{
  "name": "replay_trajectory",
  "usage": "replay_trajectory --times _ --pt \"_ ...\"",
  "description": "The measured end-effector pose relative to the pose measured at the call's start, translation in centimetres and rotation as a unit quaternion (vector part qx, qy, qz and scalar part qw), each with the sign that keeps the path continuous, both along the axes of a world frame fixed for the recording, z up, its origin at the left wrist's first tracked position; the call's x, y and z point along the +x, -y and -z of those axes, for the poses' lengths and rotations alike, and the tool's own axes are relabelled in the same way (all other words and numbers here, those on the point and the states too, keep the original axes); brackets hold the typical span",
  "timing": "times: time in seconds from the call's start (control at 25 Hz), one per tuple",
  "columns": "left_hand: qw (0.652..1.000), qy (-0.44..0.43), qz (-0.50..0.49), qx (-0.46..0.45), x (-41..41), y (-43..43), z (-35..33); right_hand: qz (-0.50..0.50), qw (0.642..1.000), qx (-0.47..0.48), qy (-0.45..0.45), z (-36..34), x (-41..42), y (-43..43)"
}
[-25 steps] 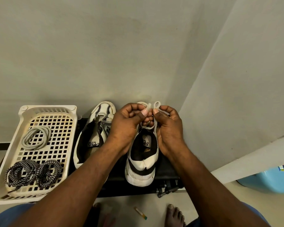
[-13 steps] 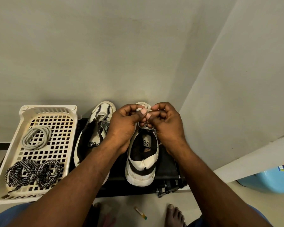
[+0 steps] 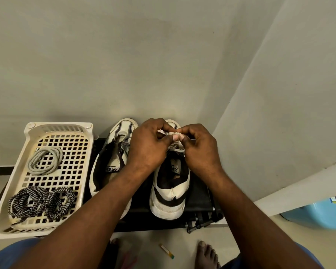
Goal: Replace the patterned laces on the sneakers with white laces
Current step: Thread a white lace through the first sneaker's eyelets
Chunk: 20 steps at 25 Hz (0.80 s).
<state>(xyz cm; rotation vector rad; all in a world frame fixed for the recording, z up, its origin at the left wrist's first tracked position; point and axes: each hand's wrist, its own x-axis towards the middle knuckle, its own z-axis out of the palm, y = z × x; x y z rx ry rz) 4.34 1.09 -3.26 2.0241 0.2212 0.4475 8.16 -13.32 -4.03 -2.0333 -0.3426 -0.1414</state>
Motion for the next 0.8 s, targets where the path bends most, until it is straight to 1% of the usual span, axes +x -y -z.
replay_trajectory --times 0.08,0.16,0.2,0.24,0.32,0.36,0.4,0.48,0.56,0.64,0.68,0.72,0.76,0.8 --pt "1.000 0.006 -0.002 0.025 0.1 -0.1 0.3 -0.003 0.999 0.022 -0.038 -0.2 -0.2 -0.1" --pt "1.000 -0.005 -0.008 0.002 0.2 0.0 0.5 0.002 0.998 0.045 -0.053 -0.6 -0.3 0.0" --pt "0.999 -0.017 -0.011 -0.041 0.3 0.1 0.4 -0.009 0.996 0.060 -0.059 -0.8 -0.3 0.1" --pt "0.994 -0.027 -0.010 -0.106 0.5 0.2 0.3 -0.033 0.994 0.080 -0.063 -1.0 -0.3 0.3" --pt "0.969 -0.044 -0.008 -0.242 0.7 0.0 0.1 -0.087 0.988 0.111 -0.063 -1.2 -0.2 0.6" --pt "0.957 -0.053 -0.005 -0.284 0.7 -0.2 0.0 -0.097 0.988 0.109 -0.058 -1.1 -0.3 0.7" --pt "0.950 -0.061 0.002 -0.305 0.8 -0.4 -0.1 -0.088 0.990 0.101 -0.051 -1.0 -0.5 0.7" --pt "0.955 -0.077 0.016 -0.285 0.7 -0.5 -0.1 -0.037 0.995 0.089 -0.030 -0.7 -0.8 0.4" --pt "0.959 -0.097 0.008 -0.266 0.6 -0.4 0.0 0.011 0.998 0.065 0.009 -0.4 -0.6 0.2" --pt "0.936 -0.118 -0.017 -0.330 0.6 -0.5 0.1 0.039 0.998 0.038 0.035 -0.3 -0.3 0.2" --pt "0.933 -0.129 -0.036 -0.335 0.6 -0.7 0.3 0.038 0.997 0.059 0.017 -0.4 -0.2 0.4" --pt "0.953 -0.142 -0.048 -0.262 0.6 -0.9 0.5 0.021 0.993 0.110 -0.019 -0.8 -0.4 0.5" --pt "0.980 -0.157 -0.046 -0.110 0.7 -1.3 0.8 -0.005 0.983 0.173 -0.058 -1.2 -0.6 0.8" --pt "0.984 -0.165 -0.038 0.056 0.7 -1.4 1.0 -0.036 0.968 0.233 -0.091 -1.7 -1.0 1.1"
